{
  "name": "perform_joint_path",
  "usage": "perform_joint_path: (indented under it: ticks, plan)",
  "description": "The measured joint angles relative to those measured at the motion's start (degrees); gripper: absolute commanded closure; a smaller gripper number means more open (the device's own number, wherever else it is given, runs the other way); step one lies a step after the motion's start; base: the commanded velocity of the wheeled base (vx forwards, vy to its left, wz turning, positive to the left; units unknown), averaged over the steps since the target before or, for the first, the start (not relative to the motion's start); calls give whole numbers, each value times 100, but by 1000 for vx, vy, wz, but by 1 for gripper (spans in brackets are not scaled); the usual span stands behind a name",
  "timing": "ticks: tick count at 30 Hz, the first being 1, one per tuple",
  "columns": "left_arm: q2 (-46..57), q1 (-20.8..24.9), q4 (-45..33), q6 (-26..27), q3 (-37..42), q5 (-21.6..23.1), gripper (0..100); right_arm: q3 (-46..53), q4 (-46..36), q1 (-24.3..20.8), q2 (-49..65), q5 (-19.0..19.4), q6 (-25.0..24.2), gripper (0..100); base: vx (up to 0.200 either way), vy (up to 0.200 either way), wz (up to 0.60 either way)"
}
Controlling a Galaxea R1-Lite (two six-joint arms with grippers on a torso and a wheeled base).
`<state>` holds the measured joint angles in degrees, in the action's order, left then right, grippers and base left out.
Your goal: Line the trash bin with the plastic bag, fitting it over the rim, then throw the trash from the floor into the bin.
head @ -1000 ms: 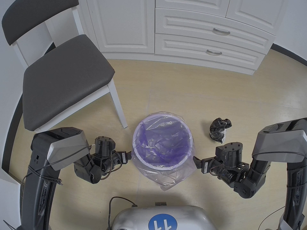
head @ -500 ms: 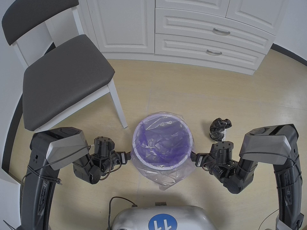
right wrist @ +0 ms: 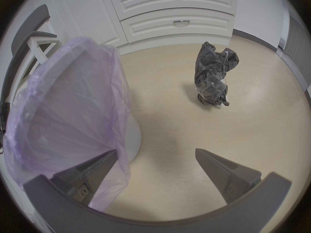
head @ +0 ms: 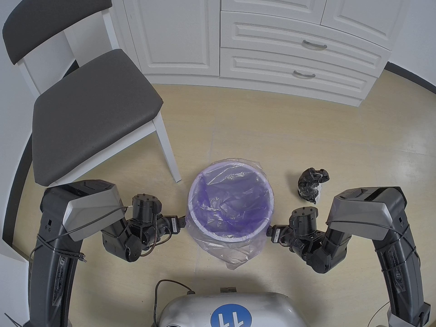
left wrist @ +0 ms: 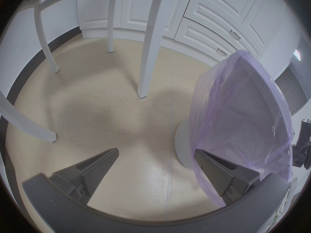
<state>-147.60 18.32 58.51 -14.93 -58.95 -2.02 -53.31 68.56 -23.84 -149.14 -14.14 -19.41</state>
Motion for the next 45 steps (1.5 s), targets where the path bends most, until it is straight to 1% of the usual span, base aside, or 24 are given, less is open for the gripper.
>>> perform_joint_path:
  ticks: [1, 6, 8, 16, 22, 27, 30, 31, 34, 39, 45]
  plan:
    - [2, 2, 2, 2, 2, 0, 0, -38, -66, 1, -6, 0, -2, 0, 0, 0, 0]
    - [4, 9, 2, 5, 28, 2, 0, -261, -901, 4, 10, -2, -54, 0, 0, 0, 0]
    - [4, 11, 0, 10, 44, 2, 0, -297, -1020, 4, 32, -9, -76, 0, 0, 0, 0]
    - [130, -57, 27, 57, 243, 48, 0, 168, -969, -32, 410, -13, 12, 0, 0, 0, 0]
    - [553, -207, 39, 174, 669, 361, 0, 800, -886, -57, 1025, -13, 556, 0, 0, 0, 0]
    - [828, -265, 49, 227, 846, 489, 0, 1302, -443, -62, 1502, -9, 969, 0, 0, 0, 0]
    - [907, -210, 49, 350, 903, 508, 0, 1468, -266, -44, 1679, -11, 1112, 0, 0, 0, 0]
    - [924, -146, 44, 552, 935, 513, 0, 1542, -241, -35, 1763, -11, 1150, 0, 0, 0, 0]
    - [918, -68, 44, 719, 959, 514, 0, 1569, -207, -22, 1830, -9, 1162, 0, 0, 0, 0]
    - [789, 160, 2, 807, 840, 508, 0, 1588, -197, 76, 1952, -11, 1172, 0, 0, 0, 0]
    - [483, 251, -229, 827, 291, 473, 0, 1591, -197, 122, 2047, -9, 1175, 0, 0, 0, 0]
